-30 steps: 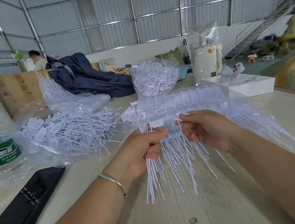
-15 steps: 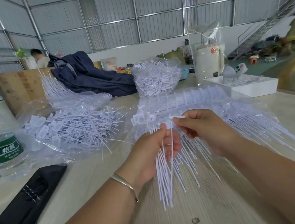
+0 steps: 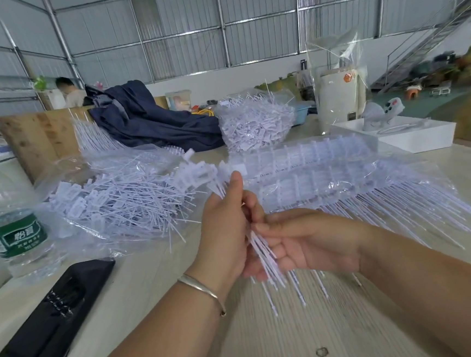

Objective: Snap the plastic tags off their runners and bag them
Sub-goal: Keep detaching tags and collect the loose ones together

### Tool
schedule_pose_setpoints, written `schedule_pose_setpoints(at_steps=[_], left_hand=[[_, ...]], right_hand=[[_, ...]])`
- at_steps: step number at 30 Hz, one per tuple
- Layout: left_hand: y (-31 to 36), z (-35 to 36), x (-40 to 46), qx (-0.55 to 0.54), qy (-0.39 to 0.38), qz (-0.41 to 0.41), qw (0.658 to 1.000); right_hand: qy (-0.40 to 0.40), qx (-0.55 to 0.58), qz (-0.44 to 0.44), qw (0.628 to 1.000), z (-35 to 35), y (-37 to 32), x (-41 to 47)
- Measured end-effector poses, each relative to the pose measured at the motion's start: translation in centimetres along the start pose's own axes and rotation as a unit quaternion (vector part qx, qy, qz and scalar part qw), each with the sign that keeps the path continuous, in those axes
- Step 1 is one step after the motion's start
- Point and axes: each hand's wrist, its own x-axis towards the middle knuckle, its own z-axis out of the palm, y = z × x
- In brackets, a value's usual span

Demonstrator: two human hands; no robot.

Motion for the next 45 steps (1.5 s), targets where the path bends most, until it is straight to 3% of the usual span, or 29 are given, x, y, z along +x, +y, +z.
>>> schedule_pose_setpoints(at_steps=[4,9,13,17,22,25,28,32,38,45], left_hand=[[-0.6,-0.5,0.1,0.226,0.047,0.133,0.964],[-0.3,-1.2,0.2,0.294,0.055,0.216,0.930],[0.5,-1.3,0.1,0.283,0.069,0.241,0.926],[1.8,-1.2,0.6,0.278,0.063,0.238,0.929],[3.7,-2.9,2.2,0.241,0.090,0.125,0.958],[4.8,-5.5,2.6,0.190,0.116,0.054,0.973],[5.5,-8.3,2.8,0.142,0.144,0.036,0.979],[7.0,-11.0,3.2,0.079,0.237,0.065,0.966],[8.2,-12.7,3.5,0.033,0.308,0.166,0.936],[6.6,-13.3,3.8,0.016,0.305,0.177,0.936]], right_hand=[[-0.028,-0.024,0.021,0.999,0.2,-0.1,-0.3],[0.127,-0.189,-0.034,0.973,1.2,-0.2,-0.1],[0.197,-0.342,-0.089,0.915,2.7,0.0,0.9],[0.212,-0.296,-0.116,0.924,3.2,-0.5,1.5],[0.226,-0.370,-0.117,0.893,3.4,-2.2,4.2],[0.220,-0.475,-0.100,0.846,4.4,-3.8,7.0],[0.246,-0.534,-0.094,0.803,6.0,-5.3,10.9],[0.287,-0.615,-0.068,0.731,7.6,-6.7,16.2],[0.216,-0.695,0.153,0.669,8.5,-6.6,23.4],[0.203,-0.737,0.145,0.628,9.8,-7.6,29.1]])
